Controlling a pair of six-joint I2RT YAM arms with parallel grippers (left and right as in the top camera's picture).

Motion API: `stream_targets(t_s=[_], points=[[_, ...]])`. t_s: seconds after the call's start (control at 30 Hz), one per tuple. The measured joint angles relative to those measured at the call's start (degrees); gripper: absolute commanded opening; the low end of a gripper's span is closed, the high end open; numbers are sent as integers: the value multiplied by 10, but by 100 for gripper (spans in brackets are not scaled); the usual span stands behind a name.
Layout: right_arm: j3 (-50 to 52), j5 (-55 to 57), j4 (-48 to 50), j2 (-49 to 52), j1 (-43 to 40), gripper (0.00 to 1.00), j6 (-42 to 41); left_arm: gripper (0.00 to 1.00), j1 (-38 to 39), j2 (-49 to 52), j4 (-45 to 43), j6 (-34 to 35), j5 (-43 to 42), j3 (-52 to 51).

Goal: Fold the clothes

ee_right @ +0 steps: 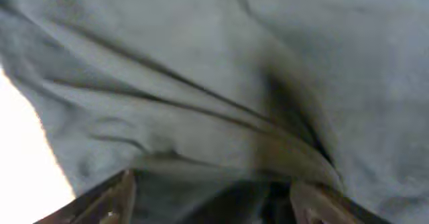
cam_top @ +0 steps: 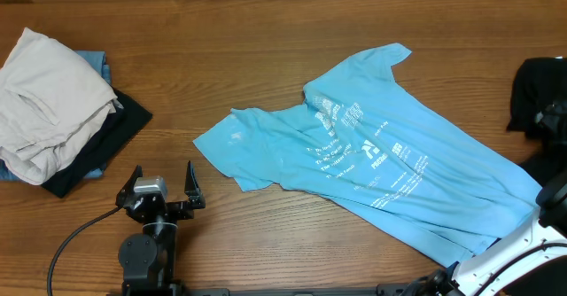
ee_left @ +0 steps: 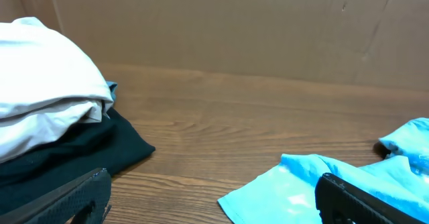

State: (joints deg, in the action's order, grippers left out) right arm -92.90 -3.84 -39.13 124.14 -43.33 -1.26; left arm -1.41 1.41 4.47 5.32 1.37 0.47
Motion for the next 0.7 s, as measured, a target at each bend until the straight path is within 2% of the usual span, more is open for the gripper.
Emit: stream_targets(t_s=[0.23, 0.37, 0.43, 0.47, 0.53, 0.57, 0.6, 0.63, 0.67, 0.7], points=[[-236, -130, -207, 2, 44, 100, -17, 100, 0, 0, 0, 0, 0, 0], [-262, -182, -283, -3, 148, 98, -30, 100, 0, 0, 0, 0, 0, 0], [-262, -197, -301, -3, 210, 84, -32, 100, 0, 0, 0, 0, 0, 0], [-262, -203, -305, -3, 247, 73, -32, 100, 0, 0, 0, 0, 0, 0], [-262, -201, -309, -3, 297, 69, -36, 100, 0, 0, 0, 0, 0, 0], [-262, -196, -309, -3, 334, 63, -37, 100, 0, 0, 0, 0, 0, 0], [-262, -186, -309, -3, 360, 48, -42, 100, 0, 0, 0, 0, 0, 0], [-262, -170, -310, -3, 391, 14, -46, 100, 0, 0, 0, 0, 0, 0], [-262, -150, -308, -3, 426, 4, -51, 100, 0, 0, 0, 0, 0, 0], [-259, -125, -299, -2, 452, 4, -67, 100, 0, 0, 0, 0, 0, 0]])
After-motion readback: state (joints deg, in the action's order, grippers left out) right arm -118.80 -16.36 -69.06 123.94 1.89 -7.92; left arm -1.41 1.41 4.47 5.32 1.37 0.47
